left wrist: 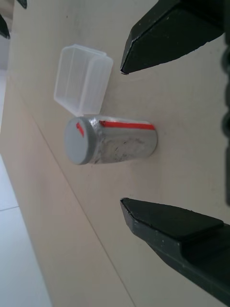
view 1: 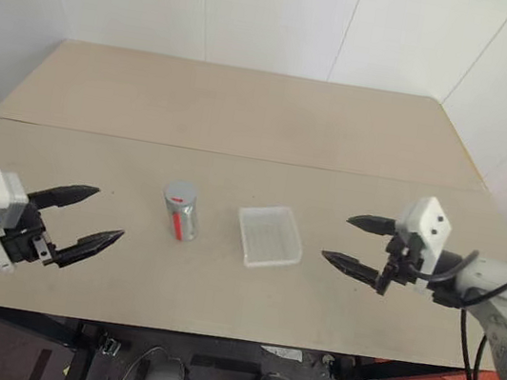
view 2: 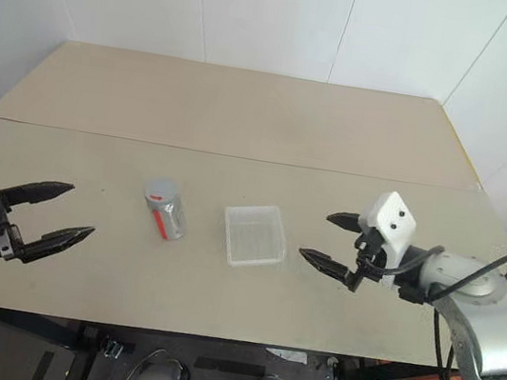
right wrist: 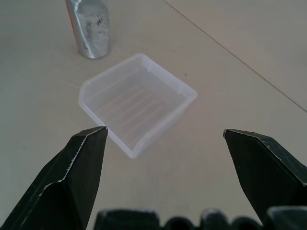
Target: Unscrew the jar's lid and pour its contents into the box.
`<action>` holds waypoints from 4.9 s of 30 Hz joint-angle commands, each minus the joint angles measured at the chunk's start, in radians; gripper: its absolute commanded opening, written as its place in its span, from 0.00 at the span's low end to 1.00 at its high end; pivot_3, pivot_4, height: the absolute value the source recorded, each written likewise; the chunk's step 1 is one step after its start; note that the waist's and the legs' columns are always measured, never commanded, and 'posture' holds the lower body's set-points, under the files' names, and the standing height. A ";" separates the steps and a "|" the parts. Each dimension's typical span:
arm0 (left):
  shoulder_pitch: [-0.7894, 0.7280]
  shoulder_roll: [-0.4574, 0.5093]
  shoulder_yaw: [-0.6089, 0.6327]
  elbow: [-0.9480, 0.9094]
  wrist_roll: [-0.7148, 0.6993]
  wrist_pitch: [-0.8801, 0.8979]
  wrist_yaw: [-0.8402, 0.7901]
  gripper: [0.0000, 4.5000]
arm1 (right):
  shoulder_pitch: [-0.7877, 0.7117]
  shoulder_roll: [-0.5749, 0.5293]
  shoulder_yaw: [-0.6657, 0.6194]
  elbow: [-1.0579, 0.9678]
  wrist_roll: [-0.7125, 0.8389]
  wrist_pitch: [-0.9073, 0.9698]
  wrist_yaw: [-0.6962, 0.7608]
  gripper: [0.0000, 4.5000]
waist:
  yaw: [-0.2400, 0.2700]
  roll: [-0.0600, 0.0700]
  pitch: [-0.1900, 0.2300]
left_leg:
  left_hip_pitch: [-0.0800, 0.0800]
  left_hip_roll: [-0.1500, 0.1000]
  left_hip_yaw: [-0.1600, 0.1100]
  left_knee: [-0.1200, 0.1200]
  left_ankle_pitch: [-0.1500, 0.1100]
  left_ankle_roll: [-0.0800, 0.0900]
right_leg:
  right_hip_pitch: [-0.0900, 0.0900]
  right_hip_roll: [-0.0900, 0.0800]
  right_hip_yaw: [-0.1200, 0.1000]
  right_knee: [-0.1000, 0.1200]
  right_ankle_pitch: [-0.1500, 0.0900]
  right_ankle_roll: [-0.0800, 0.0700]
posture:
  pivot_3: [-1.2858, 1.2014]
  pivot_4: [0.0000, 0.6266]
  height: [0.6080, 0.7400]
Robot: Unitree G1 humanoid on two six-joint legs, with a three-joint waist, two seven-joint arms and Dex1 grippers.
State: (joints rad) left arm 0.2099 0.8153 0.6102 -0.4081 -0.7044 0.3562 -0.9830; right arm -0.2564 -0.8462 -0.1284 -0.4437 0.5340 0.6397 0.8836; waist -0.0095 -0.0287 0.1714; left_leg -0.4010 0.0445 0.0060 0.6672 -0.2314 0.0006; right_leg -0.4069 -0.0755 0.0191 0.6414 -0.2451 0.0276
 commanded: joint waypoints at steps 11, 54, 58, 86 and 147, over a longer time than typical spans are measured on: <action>0.034 -0.059 -0.012 -0.081 0.045 -0.003 0.122 1.00 | -0.037 -0.008 -0.029 -0.021 0.021 -0.028 0.029 1.00 | -0.002 0.000 0.000 | 0.000 0.000 0.000 0.000 0.000 0.000 | 0.000 0.000 0.000 0.000 0.000 0.000 | 0.52 0.24 1.00; -0.240 -0.680 -0.660 -0.015 0.651 -0.026 0.869 1.00 | -0.215 -0.098 -0.015 0.078 0.049 -0.118 0.302 1.00 | 0.010 0.000 0.000 | 0.000 -0.002 -0.001 0.000 0.000 0.000 | 0.001 -0.001 0.001 0.000 0.001 0.000 | 0.52 0.24 1.00; -0.243 -0.691 -0.663 -0.002 0.674 -0.041 0.891 1.00 | -0.217 -0.101 -0.017 0.079 0.056 -0.119 0.306 1.00 | 0.011 0.000 0.000 | 0.000 -0.003 -0.001 0.000 0.000 0.000 | 0.001 -0.001 0.001 0.000 0.001 0.000 | 0.52 0.24 1.00; -0.570 -0.171 -0.389 0.161 0.122 0.125 0.140 0.43 | -0.344 0.117 0.063 0.039 0.095 -0.061 0.098 1.00 | -0.004 0.000 0.000 | 0.000 -0.002 -0.002 0.001 0.000 0.000 | 0.000 0.000 0.000 0.002 0.000 0.000 | 0.52 0.24 1.00; -1.022 -0.162 -0.768 0.584 0.030 -0.096 -0.631 0.43 | -0.825 0.488 0.343 0.733 0.010 -0.355 0.647 0.96 | -0.009 0.001 0.001 | -0.015 0.000 -0.003 0.004 0.001 0.000 | -0.016 0.002 -0.001 0.008 0.001 0.000 | 0.52 0.24 1.00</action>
State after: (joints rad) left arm -0.8146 0.6537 -0.2055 0.1969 -0.6671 0.2660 -1.6060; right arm -1.0869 -0.3484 0.2577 0.3220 0.5590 0.3114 1.5454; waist -0.0183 -0.0277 0.1724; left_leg -0.4156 0.0441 0.0033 0.6708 -0.2308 0.0007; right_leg -0.4224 -0.0736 0.0179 0.6493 -0.2445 0.0276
